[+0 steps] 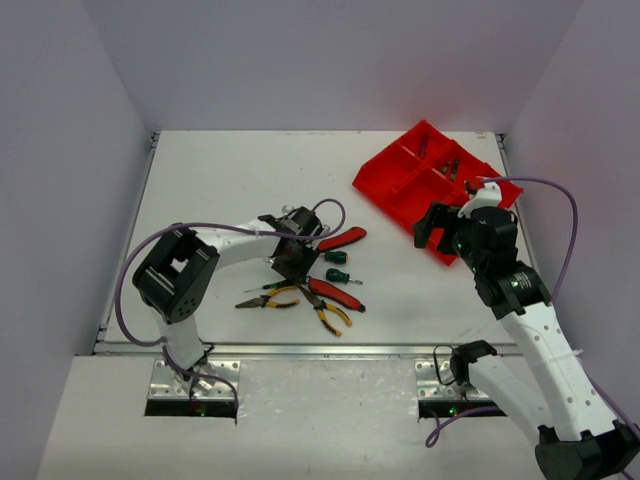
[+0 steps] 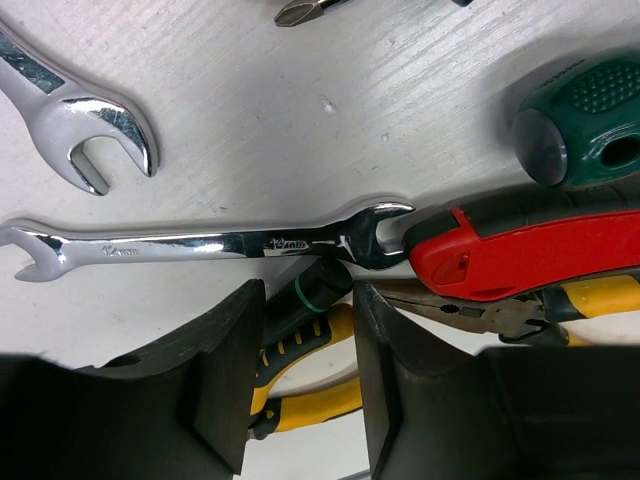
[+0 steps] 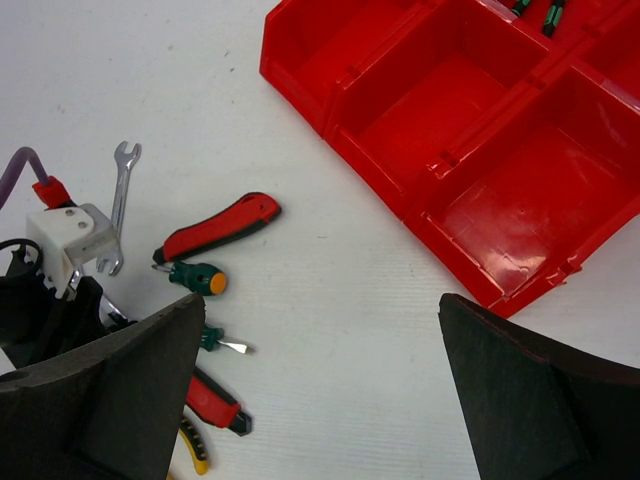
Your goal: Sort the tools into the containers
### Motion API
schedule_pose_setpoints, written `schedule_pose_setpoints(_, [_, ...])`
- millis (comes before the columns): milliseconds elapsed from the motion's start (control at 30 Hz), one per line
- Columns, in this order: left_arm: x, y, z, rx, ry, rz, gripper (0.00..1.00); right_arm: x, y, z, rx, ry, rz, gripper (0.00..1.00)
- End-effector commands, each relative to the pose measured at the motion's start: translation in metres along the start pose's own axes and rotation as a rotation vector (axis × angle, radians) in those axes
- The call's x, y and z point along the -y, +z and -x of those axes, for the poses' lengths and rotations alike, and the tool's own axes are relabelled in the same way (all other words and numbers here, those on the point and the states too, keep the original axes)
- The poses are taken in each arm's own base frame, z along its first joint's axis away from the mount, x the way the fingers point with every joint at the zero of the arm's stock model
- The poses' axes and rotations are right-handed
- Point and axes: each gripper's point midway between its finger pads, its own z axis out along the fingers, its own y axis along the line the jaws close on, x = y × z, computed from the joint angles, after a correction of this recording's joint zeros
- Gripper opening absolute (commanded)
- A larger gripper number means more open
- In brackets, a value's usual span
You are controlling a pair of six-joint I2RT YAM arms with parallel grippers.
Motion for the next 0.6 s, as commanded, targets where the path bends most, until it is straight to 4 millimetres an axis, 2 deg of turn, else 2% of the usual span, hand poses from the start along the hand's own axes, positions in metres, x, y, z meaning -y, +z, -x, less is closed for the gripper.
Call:
schedule_pose_setpoints(0, [-0.003, 0.002, 0.015, 0.043, -0.008, 0.04, 0.37, -0.005, 0.0, 0.009, 0.039, -0.007, 0.028, 0.99])
schedule_pose_setpoints(133, [-0.004, 0.004, 0.014, 0.04, -0.017, 0.048, 0.3, -0.006, 0.0, 0.008, 0.038, -0.007, 0.031, 0.99])
schedule_pose_setpoints(300, [-0.004, -0.002, 0.02, 0.065, -0.023, 0.052, 0.14, -0.006, -0.001, 0.01, 0.043, -0.004, 0.033, 0.99])
schedule_pose_setpoints(467, [-0.005, -0.019, 0.036, 0.135, -0.038, 0.064, 0.0, -0.008, -0.001, 0.011, 0.046, 0.001, 0.042, 0.99])
schedule_pose_setpoints(567, [-0.007, -0.034, 0.046, 0.184, -0.047, 0.079, 0.0, -0.01, 0.0, 0.01, 0.042, 0.006, 0.052, 0.99])
